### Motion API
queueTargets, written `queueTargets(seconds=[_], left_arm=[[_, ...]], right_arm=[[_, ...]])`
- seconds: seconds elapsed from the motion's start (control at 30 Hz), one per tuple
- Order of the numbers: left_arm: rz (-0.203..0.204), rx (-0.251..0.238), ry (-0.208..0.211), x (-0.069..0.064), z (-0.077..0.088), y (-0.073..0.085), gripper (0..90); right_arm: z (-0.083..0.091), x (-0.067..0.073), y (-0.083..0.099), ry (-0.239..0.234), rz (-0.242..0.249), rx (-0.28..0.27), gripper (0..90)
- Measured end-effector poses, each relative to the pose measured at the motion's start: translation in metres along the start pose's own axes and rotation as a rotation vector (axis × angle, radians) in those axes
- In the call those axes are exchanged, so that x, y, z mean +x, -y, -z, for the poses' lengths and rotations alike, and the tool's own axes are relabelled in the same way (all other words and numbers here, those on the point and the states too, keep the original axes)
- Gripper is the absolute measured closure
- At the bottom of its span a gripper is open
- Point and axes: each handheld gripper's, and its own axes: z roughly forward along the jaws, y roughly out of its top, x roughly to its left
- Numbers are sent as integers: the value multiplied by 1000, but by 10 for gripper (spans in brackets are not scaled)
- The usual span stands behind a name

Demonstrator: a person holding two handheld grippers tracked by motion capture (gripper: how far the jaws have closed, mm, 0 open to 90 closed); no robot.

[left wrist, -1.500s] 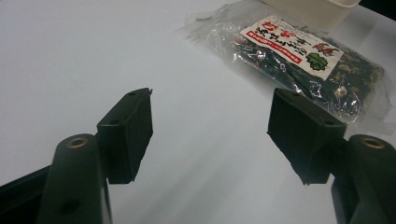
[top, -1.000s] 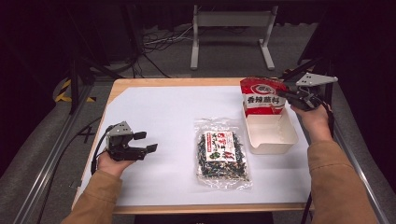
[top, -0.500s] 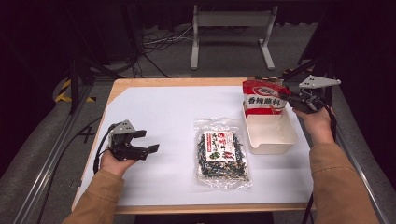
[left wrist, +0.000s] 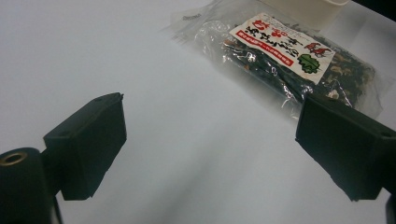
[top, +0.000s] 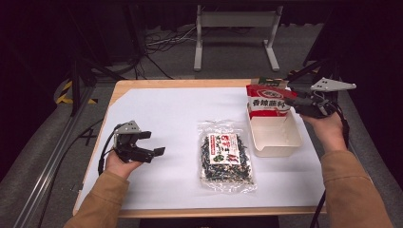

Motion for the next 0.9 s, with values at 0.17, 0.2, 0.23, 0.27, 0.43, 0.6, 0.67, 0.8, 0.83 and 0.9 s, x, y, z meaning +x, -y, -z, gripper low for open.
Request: queueTargets(seconds=[0.17, 0.2, 0.23, 0.27, 0.43, 0.6, 0.67, 0.8, 0.83, 0.9], left_arm=[[-11, 0, 13, -3, -3, -3, 76], [-10, 3, 16, -3, -3, -3, 76], [-10, 3, 16, -3, -3, -3, 77], [-11, 6, 14, -4, -3, -3, 78], [3, 4, 19, -5, -2, -3, 81], [8, -6, 44, -6, -2, -4, 96], [12, -7, 54, -7, -2, -4, 124], [8, -11, 63, -9, -2, -8, 143], [11, -11, 67, -10, -2, -10, 148], [9, -7, 67, -12, -2, -11, 158]], right_arm=[[18, 4, -3, -13, 0, -29, 448], [21, 5, -4, -12, 2, -29, 446], [21, 5, -4, -12, 2, -29, 446], [27, 8, -5, -15, -3, -30, 439], [39, 16, -4, -27, -13, -24, 432], [47, 25, -2, -39, -17, -32, 432], [50, 28, -2, -47, -14, -39, 430], [55, 43, 1, -82, -2, -43, 431], [55, 48, 2, -92, 4, -46, 433], [55, 56, 5, -115, 5, -48, 432]])
